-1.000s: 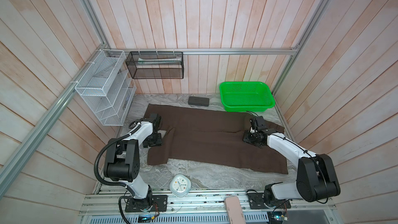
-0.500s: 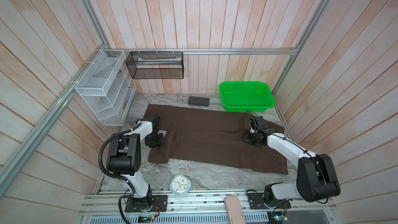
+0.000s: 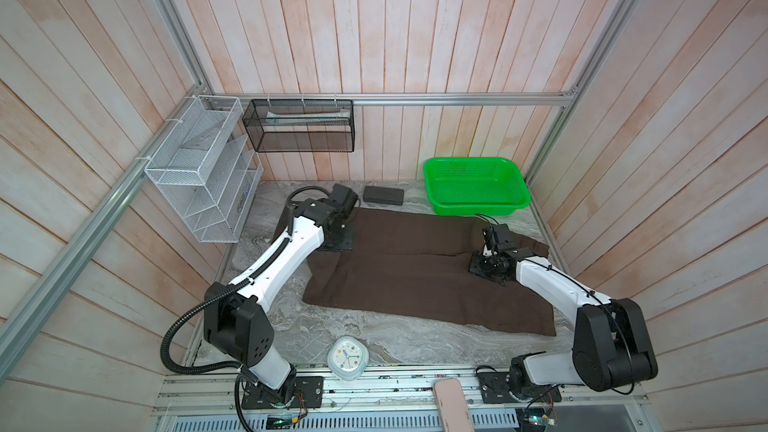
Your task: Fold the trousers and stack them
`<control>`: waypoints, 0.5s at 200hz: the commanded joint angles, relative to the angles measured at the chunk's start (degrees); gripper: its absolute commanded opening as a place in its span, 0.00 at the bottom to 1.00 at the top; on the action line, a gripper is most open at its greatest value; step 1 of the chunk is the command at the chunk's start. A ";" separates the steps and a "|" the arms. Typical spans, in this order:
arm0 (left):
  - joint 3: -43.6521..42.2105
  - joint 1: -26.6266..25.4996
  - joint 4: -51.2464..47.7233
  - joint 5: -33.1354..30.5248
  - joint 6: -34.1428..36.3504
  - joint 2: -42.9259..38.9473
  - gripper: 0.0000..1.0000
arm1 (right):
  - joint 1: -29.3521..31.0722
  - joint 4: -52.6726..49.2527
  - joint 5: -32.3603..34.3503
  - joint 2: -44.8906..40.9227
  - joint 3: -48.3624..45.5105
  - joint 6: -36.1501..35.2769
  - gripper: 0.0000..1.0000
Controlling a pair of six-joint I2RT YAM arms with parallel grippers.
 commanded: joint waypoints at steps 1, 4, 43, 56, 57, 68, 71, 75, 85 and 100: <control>3.28 -9.85 -4.72 2.44 -6.86 9.74 0.04 | 0.32 -1.40 0.25 -1.49 0.50 0.00 0.52; 4.04 -11.21 -4.13 3.36 -7.06 11.09 0.07 | 0.28 -1.44 0.28 -1.56 0.50 0.04 0.52; 10.19 -20.97 -0.48 8.28 -9.59 18.90 0.58 | 0.16 -2.47 0.82 -2.82 1.02 -0.01 0.52; 10.10 -20.97 -0.44 6.46 -10.82 17.18 0.63 | 0.05 -2.56 0.85 -3.18 0.98 -0.08 0.52; 10.10 -20.97 -0.47 6.26 -10.91 17.03 0.63 | 0.10 -2.55 0.89 -3.18 1.01 -0.04 0.52; 9.97 -20.91 -0.84 4.73 -11.63 15.73 0.65 | -0.01 -2.50 0.90 -3.28 0.94 -0.09 0.52; 9.79 -20.70 -0.78 4.46 -11.82 15.35 0.65 | -0.03 -2.50 0.92 -3.28 0.92 -0.09 0.52; 9.42 -20.42 -0.59 4.19 -12.05 14.97 0.66 | -0.03 -2.46 0.92 -3.21 0.86 -0.09 0.53; 7.61 -19.41 0.53 4.24 -12.59 14.28 0.66 | -0.12 -2.28 0.76 -3.15 0.64 0.01 0.52; 4.12 -17.98 3.36 5.35 -13.34 13.68 0.66 | -0.20 -2.02 0.67 -2.97 0.37 0.00 0.52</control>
